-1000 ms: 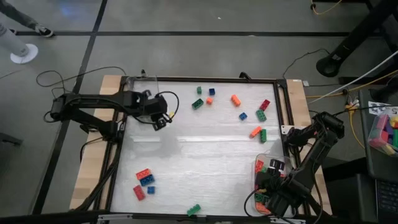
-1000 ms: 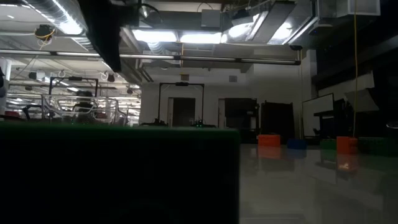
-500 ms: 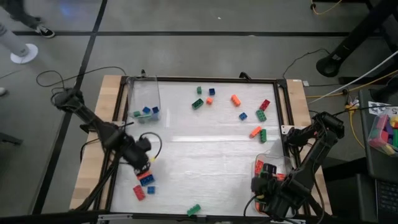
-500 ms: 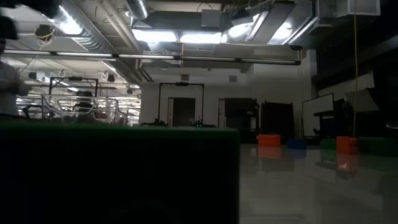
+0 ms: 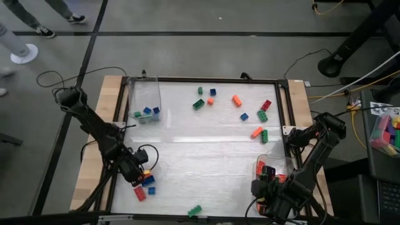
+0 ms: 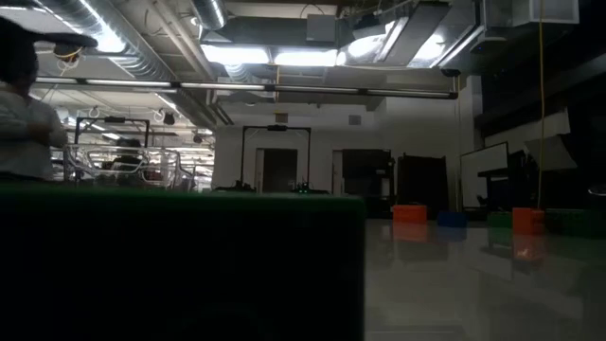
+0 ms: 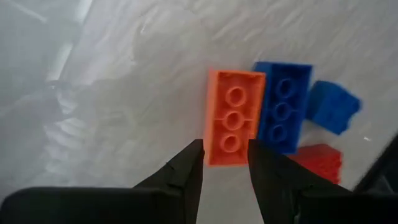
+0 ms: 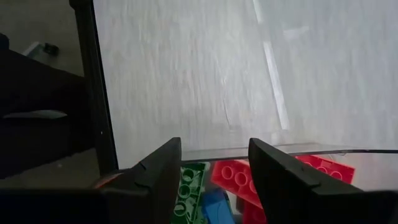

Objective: Sort blocks by size
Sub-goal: Put the 8 stud orange game piece into the bottom transparent bin

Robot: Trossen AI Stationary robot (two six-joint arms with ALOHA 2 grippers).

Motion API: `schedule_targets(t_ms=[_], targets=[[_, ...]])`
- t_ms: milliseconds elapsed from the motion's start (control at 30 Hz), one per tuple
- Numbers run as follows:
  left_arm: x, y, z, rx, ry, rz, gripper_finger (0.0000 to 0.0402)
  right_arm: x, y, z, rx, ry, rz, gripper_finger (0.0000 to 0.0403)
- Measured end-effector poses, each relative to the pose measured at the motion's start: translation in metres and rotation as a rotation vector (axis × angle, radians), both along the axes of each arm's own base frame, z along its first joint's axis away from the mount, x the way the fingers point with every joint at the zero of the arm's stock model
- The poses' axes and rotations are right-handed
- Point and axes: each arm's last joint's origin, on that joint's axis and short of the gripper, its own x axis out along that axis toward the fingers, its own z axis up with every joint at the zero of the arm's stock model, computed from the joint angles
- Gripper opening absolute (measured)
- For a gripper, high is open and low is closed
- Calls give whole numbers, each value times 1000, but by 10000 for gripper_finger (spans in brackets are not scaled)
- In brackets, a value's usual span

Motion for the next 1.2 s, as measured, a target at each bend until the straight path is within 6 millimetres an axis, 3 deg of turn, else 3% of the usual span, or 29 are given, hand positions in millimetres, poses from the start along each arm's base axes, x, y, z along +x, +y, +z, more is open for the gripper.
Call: schedule_targets(t_ms=[533,767,1033,1200], targets=[[-6,6,-26,-9,-10,-7,114,1,1,0,12,-9,0,188],[-9,9,-29,26,17,-3,114,1,1,0,11,-9,0,188],[0,0,-43,54,23,-42,113,1,1,0,4,-21,-3,188],[5,-6,-47,23,-10,-76,80,2,1,1,-11,-36,4,188]])
